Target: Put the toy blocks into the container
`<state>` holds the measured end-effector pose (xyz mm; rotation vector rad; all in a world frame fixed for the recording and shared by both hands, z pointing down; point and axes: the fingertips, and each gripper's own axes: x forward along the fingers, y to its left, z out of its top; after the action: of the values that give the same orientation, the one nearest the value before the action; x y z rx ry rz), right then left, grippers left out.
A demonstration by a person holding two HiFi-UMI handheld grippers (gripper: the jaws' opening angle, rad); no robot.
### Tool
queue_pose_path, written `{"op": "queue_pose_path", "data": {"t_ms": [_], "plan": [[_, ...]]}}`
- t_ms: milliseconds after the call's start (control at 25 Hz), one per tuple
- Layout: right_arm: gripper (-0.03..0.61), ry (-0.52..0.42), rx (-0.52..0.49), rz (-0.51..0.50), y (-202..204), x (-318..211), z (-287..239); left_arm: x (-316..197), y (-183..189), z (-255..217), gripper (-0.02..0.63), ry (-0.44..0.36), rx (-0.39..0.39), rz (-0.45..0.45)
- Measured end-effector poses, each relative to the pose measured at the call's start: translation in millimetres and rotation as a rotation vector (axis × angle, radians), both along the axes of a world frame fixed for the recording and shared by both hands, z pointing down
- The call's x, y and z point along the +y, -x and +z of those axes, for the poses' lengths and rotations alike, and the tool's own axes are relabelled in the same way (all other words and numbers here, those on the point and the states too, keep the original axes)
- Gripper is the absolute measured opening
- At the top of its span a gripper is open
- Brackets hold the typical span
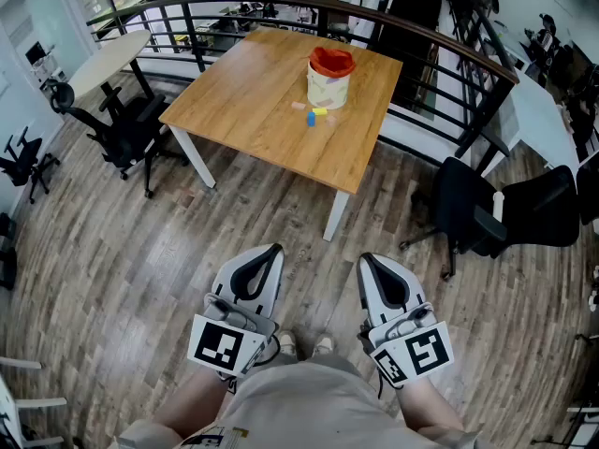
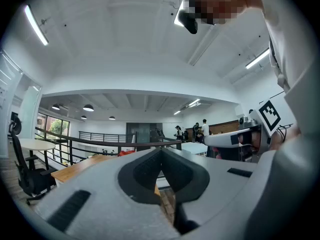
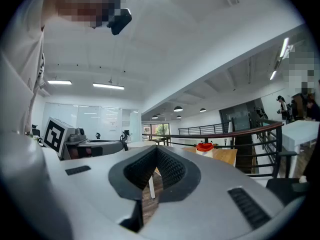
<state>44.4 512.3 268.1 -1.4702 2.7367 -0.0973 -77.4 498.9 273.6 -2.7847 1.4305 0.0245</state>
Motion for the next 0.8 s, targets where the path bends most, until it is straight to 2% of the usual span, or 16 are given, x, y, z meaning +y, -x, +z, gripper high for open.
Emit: {"op": "queue_pose_path", "data": {"t_ms": [280,800], "plan": [[0.021,0.001,-0.011,0.010,-6.9,-0.3,-0.3,-1.5,-2.3,-0.5,0.012,-0.049,-0.025,0.003],[0.021,-0.007,-0.011,0.002,-12.2,8.6,-2.6,6.2,-12.8,-2.0,0.012,-0.041,-0.031,0.009]]}}
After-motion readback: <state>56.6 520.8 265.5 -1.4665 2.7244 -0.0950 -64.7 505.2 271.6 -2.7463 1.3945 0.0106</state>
